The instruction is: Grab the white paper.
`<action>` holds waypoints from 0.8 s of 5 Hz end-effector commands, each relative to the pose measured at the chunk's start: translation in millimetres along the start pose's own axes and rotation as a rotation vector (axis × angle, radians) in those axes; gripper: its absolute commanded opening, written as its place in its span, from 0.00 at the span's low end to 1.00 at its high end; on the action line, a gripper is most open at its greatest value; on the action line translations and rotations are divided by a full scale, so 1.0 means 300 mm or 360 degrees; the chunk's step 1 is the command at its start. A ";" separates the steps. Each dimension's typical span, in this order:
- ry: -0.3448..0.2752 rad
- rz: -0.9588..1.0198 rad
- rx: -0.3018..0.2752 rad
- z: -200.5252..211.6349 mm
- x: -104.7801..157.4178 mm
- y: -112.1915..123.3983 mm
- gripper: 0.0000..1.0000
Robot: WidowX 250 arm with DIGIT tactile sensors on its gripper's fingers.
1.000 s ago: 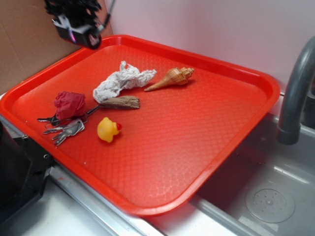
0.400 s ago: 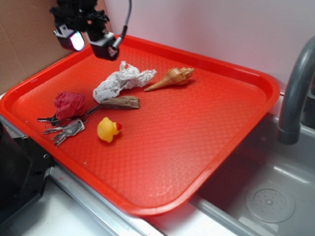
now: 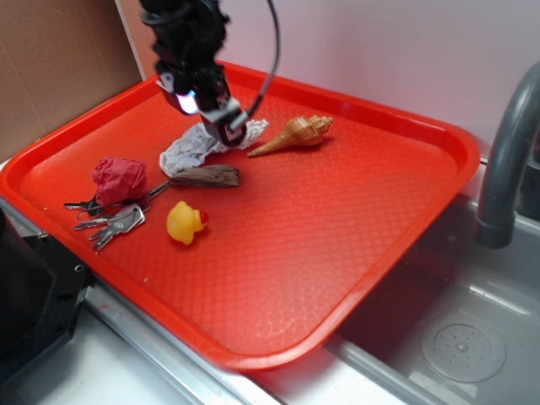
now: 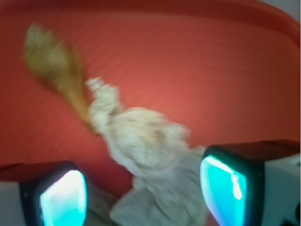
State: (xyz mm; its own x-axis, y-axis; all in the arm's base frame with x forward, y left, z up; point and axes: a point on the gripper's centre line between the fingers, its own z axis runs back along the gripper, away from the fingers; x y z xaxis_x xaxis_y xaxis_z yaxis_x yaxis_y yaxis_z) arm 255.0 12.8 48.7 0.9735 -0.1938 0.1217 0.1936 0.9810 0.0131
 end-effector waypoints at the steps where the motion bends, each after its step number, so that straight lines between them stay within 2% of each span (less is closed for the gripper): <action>1: 0.0053 -0.0326 0.0044 -0.049 0.008 0.044 1.00; 2: 0.0061 -0.0217 0.0104 -0.064 -0.004 0.073 0.00; 3: 0.0039 -0.0147 0.0159 -0.044 -0.025 0.086 0.00; 4: -0.0052 0.0034 0.0159 0.049 -0.053 0.091 0.00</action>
State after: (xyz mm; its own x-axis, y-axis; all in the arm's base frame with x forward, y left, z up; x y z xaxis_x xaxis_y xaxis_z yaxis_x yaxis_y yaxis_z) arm 249.5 34.5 54.7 0.9790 -0.1702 0.1118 0.1597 0.9823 0.0975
